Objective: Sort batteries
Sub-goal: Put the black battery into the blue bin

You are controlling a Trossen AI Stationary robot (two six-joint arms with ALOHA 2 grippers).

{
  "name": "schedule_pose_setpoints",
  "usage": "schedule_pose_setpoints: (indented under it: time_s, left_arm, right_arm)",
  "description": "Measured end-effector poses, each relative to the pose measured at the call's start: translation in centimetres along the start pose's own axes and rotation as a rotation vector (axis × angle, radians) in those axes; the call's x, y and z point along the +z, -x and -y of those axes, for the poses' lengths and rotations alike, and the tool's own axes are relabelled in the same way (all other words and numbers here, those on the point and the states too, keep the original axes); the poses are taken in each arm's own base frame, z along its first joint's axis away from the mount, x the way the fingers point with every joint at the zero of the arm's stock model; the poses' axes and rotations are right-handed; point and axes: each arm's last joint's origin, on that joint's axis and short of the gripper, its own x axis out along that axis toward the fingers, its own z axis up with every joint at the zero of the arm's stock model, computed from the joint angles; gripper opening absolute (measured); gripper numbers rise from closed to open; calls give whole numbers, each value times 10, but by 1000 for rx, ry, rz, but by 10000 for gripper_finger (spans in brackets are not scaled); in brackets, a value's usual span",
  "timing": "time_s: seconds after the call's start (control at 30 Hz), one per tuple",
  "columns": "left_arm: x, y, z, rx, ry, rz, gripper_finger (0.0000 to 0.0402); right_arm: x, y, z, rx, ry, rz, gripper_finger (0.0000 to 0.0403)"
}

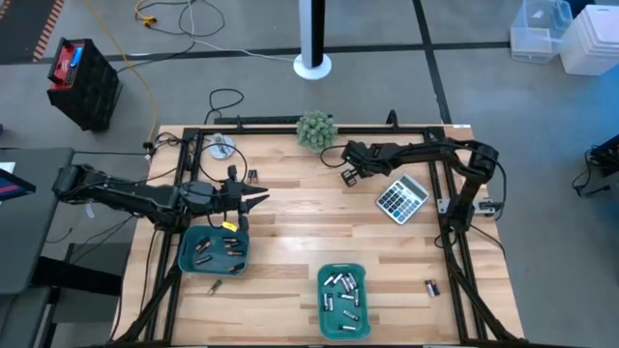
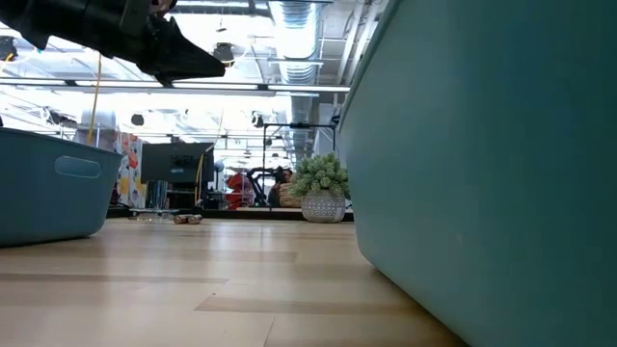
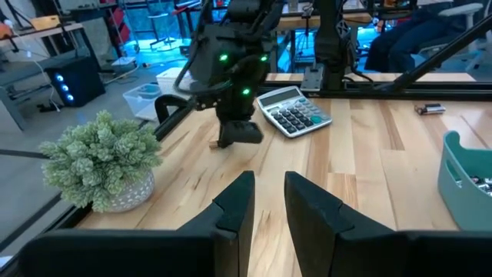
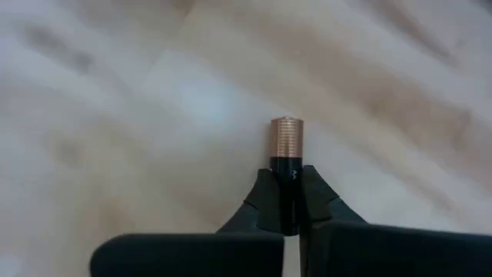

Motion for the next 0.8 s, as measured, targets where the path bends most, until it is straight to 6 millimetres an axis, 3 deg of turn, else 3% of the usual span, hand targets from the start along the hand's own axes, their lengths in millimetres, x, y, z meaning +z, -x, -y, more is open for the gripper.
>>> schedule_pose_setpoints:
  time_s: [0.23,0.5,0.67,0.8]
  left_arm:
    - [0,0,0,16,-7,0,67]
    - [2,0,-4,117,-5,10,67]
    - [8,6,-8,194,40,50,67]
    - [14,14,-12,199,63,91,67]
  right_arm:
    - [6,51,-16,123,89,189,1]
    - [-3,110,-65,375,312,524,1]
    - [-13,129,-101,558,403,698,1]
    - [-22,128,-131,708,442,805,1]
